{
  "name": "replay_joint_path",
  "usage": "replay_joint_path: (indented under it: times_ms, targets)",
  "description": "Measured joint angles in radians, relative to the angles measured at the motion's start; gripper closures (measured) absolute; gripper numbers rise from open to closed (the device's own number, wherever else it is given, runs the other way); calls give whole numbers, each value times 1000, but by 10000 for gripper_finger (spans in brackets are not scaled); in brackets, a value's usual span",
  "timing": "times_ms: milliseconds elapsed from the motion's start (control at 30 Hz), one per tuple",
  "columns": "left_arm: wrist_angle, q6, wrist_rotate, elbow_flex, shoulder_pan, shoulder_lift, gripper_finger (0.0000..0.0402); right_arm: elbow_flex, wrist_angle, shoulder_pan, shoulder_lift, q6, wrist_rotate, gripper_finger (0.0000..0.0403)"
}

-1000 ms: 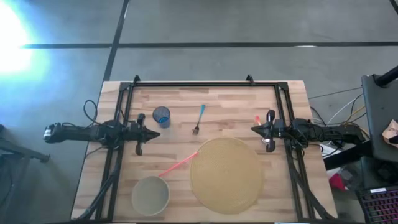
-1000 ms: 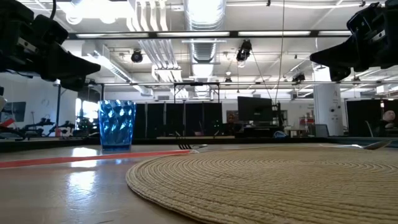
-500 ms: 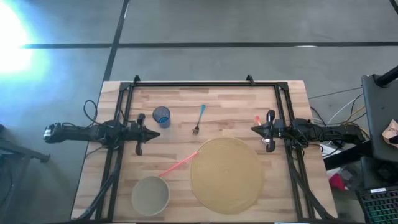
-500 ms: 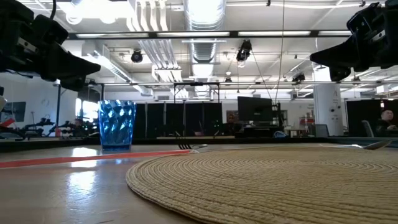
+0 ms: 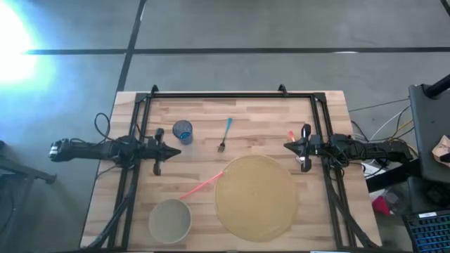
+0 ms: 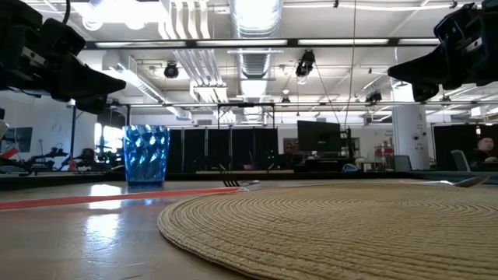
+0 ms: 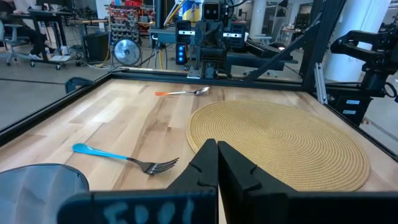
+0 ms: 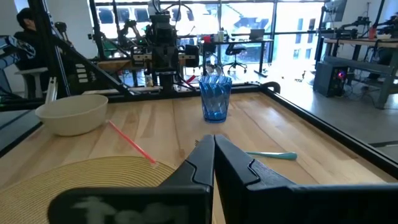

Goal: Pick & Place Utensil

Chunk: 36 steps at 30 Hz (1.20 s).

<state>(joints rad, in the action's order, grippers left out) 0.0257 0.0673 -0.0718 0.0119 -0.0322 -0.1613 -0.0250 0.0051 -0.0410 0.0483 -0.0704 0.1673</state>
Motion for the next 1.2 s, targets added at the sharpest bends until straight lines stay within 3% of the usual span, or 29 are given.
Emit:
replay_joint_path:
  times_ms: [1200]
  targets:
    - [0, 61, 3, 0, 0, 0, 401, 0, 0, 0, 0, -1, 0, 394]
